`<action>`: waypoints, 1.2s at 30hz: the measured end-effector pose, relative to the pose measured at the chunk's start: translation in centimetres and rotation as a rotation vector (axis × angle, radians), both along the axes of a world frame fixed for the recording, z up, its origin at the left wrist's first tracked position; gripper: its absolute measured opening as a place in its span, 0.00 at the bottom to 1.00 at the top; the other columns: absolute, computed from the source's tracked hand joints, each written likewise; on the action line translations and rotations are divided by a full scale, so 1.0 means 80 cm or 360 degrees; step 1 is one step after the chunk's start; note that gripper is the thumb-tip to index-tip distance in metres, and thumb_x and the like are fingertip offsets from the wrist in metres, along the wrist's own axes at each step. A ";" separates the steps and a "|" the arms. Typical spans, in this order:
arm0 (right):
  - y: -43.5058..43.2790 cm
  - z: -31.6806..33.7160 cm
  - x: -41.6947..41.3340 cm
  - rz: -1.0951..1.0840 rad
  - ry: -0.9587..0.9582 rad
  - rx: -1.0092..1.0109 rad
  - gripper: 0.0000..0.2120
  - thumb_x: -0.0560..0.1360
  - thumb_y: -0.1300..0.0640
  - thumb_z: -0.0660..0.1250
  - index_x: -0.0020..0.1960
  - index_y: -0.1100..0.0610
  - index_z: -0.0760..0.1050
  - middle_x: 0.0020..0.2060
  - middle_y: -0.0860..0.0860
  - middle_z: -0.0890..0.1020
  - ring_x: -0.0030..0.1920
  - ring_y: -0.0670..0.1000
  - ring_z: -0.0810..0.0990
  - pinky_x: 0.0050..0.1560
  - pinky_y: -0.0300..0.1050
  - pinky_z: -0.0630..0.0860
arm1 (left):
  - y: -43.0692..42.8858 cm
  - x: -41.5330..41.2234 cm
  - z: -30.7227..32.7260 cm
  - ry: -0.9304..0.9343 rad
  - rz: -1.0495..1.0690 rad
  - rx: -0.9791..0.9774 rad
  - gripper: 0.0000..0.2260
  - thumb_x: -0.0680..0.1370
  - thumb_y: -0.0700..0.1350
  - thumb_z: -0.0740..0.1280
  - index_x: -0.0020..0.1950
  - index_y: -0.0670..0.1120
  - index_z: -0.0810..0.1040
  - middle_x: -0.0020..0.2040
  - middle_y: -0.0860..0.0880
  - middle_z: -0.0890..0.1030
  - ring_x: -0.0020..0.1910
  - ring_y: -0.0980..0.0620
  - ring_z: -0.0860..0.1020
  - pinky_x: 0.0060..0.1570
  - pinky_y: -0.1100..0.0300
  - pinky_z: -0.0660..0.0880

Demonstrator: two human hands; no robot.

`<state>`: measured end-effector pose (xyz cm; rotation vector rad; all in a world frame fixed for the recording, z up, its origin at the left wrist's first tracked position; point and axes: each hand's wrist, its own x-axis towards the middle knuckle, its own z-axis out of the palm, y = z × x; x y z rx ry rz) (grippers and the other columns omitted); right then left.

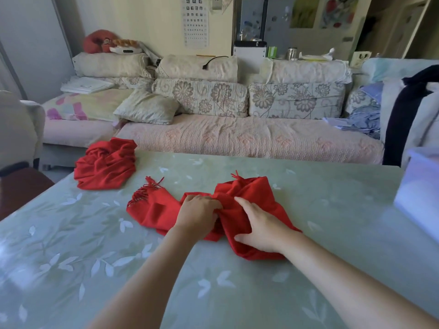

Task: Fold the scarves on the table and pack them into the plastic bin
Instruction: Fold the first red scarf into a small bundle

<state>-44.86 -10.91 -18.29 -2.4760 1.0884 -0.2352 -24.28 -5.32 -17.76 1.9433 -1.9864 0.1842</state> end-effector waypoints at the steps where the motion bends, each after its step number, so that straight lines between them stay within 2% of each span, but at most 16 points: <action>1: -0.002 -0.002 0.001 -0.0029 -0.0013 -0.0051 0.40 0.71 0.48 0.71 0.77 0.41 0.54 0.71 0.50 0.71 0.69 0.53 0.73 0.67 0.48 0.71 | -0.002 -0.002 0.006 0.0042 -0.0036 -0.0095 0.17 0.69 0.49 0.60 0.55 0.55 0.82 0.48 0.51 0.84 0.50 0.44 0.80 0.55 0.54 0.70; 3: -0.006 0.003 0.000 -0.0057 -0.0123 -0.0194 0.28 0.73 0.54 0.67 0.71 0.41 0.67 0.61 0.48 0.81 0.61 0.52 0.79 0.58 0.45 0.75 | -0.003 -0.005 0.019 0.0089 -0.0119 -0.0231 0.13 0.71 0.47 0.63 0.52 0.52 0.83 0.45 0.49 0.84 0.46 0.43 0.80 0.52 0.56 0.71; 5: -0.006 0.016 -0.001 -0.0071 -0.0222 -0.0224 0.15 0.72 0.55 0.65 0.58 0.46 0.78 0.49 0.46 0.85 0.52 0.50 0.80 0.49 0.44 0.75 | 0.005 -0.007 0.039 0.0196 -0.0174 -0.0122 0.09 0.75 0.47 0.66 0.52 0.51 0.82 0.46 0.49 0.84 0.47 0.46 0.80 0.51 0.57 0.72; 7: -0.005 0.030 -0.004 0.0016 -0.0125 -0.0012 0.06 0.71 0.55 0.65 0.44 0.55 0.80 0.36 0.46 0.82 0.41 0.49 0.79 0.42 0.46 0.73 | 0.020 -0.006 0.059 0.0277 -0.0142 0.0356 0.07 0.77 0.49 0.67 0.52 0.53 0.82 0.49 0.51 0.83 0.48 0.49 0.79 0.51 0.57 0.74; 9: -0.001 0.043 -0.007 0.0215 0.0086 0.0408 0.05 0.69 0.55 0.66 0.38 0.56 0.79 0.30 0.44 0.76 0.35 0.47 0.74 0.39 0.45 0.70 | 0.039 -0.003 0.070 0.0106 -0.0160 0.0942 0.08 0.77 0.52 0.67 0.54 0.54 0.82 0.51 0.51 0.83 0.50 0.49 0.80 0.54 0.55 0.76; 12: 0.003 0.042 -0.005 0.0244 0.0072 0.0666 0.10 0.73 0.57 0.64 0.48 0.48 0.84 0.37 0.43 0.84 0.35 0.46 0.78 0.42 0.41 0.76 | 0.069 0.000 0.076 0.0235 -0.0071 0.1524 0.08 0.75 0.57 0.68 0.49 0.56 0.82 0.45 0.51 0.84 0.44 0.50 0.82 0.50 0.55 0.80; 14: -0.004 0.032 0.002 0.0091 -0.0120 0.0158 0.14 0.73 0.59 0.64 0.53 0.48 0.83 0.49 0.44 0.84 0.45 0.45 0.79 0.56 0.43 0.76 | 0.074 0.002 0.076 0.0526 -0.0070 0.1442 0.07 0.75 0.54 0.68 0.45 0.52 0.81 0.38 0.53 0.83 0.36 0.54 0.81 0.40 0.60 0.79; 16: -0.011 0.021 0.010 0.0081 -0.0094 -0.0494 0.22 0.72 0.60 0.64 0.63 0.46 0.79 0.63 0.48 0.77 0.61 0.49 0.74 0.66 0.48 0.70 | 0.065 0.008 0.066 0.0603 -0.0046 0.0964 0.05 0.75 0.51 0.68 0.45 0.50 0.81 0.39 0.54 0.83 0.37 0.55 0.81 0.40 0.62 0.77; 17: -0.013 0.016 0.012 0.0129 0.0034 -0.0636 0.28 0.72 0.60 0.64 0.70 0.44 0.72 0.70 0.50 0.70 0.69 0.52 0.69 0.69 0.50 0.67 | 0.060 0.012 0.059 0.0585 -0.0026 0.0687 0.03 0.74 0.49 0.69 0.46 0.51 0.80 0.40 0.54 0.82 0.41 0.54 0.80 0.43 0.62 0.76; 19: -0.012 0.007 0.014 0.0221 0.0360 -0.0576 0.37 0.73 0.60 0.63 0.78 0.38 0.57 0.78 0.51 0.58 0.75 0.55 0.62 0.71 0.53 0.65 | 0.053 0.022 0.038 0.0467 -0.0004 0.0370 0.07 0.73 0.47 0.70 0.51 0.52 0.79 0.47 0.54 0.77 0.50 0.51 0.77 0.52 0.59 0.73; 21: -0.010 -0.001 0.008 0.0246 0.0594 -0.0471 0.39 0.75 0.63 0.59 0.78 0.36 0.51 0.76 0.49 0.62 0.72 0.56 0.67 0.67 0.53 0.69 | 0.046 0.029 0.017 0.0162 0.0037 0.0439 0.17 0.72 0.52 0.67 0.60 0.53 0.76 0.57 0.50 0.74 0.59 0.47 0.73 0.61 0.52 0.71; 23: -0.013 -0.002 -0.006 0.0177 0.0746 -0.0550 0.35 0.76 0.63 0.57 0.77 0.37 0.56 0.68 0.49 0.71 0.67 0.56 0.70 0.63 0.53 0.72 | 0.042 0.028 0.008 0.0021 0.0143 0.0589 0.21 0.75 0.55 0.66 0.67 0.54 0.72 0.64 0.49 0.72 0.66 0.46 0.68 0.65 0.49 0.68; 28: -0.031 0.026 -0.053 -0.0472 0.1165 -0.0655 0.21 0.76 0.58 0.59 0.66 0.46 0.76 0.62 0.48 0.80 0.62 0.54 0.79 0.58 0.48 0.74 | 0.030 0.001 0.004 0.0297 -0.0052 0.0476 0.24 0.77 0.54 0.66 0.72 0.54 0.68 0.68 0.48 0.71 0.69 0.46 0.68 0.69 0.53 0.64; 32: -0.031 0.040 -0.078 -0.0755 0.1559 -0.0399 0.18 0.75 0.58 0.60 0.63 0.51 0.77 0.60 0.48 0.80 0.60 0.55 0.79 0.59 0.51 0.73 | 0.022 -0.024 0.002 0.0298 -0.0094 0.0563 0.30 0.78 0.51 0.66 0.78 0.52 0.60 0.73 0.47 0.67 0.72 0.44 0.65 0.70 0.52 0.63; 34: -0.031 0.039 -0.078 -0.0723 0.1444 -0.0550 0.20 0.75 0.56 0.60 0.66 0.51 0.75 0.63 0.51 0.78 0.64 0.56 0.75 0.62 0.53 0.70 | 0.016 -0.028 -0.001 0.0302 -0.0102 0.0693 0.29 0.78 0.50 0.66 0.78 0.52 0.60 0.72 0.46 0.69 0.69 0.45 0.69 0.67 0.54 0.66; 36: -0.032 0.034 -0.074 -0.0543 0.1024 -0.0688 0.21 0.75 0.56 0.60 0.68 0.48 0.73 0.66 0.53 0.74 0.67 0.56 0.71 0.66 0.53 0.67 | 0.011 -0.032 -0.005 0.0238 -0.0114 0.0767 0.31 0.77 0.49 0.67 0.78 0.53 0.59 0.69 0.44 0.71 0.66 0.43 0.72 0.65 0.54 0.68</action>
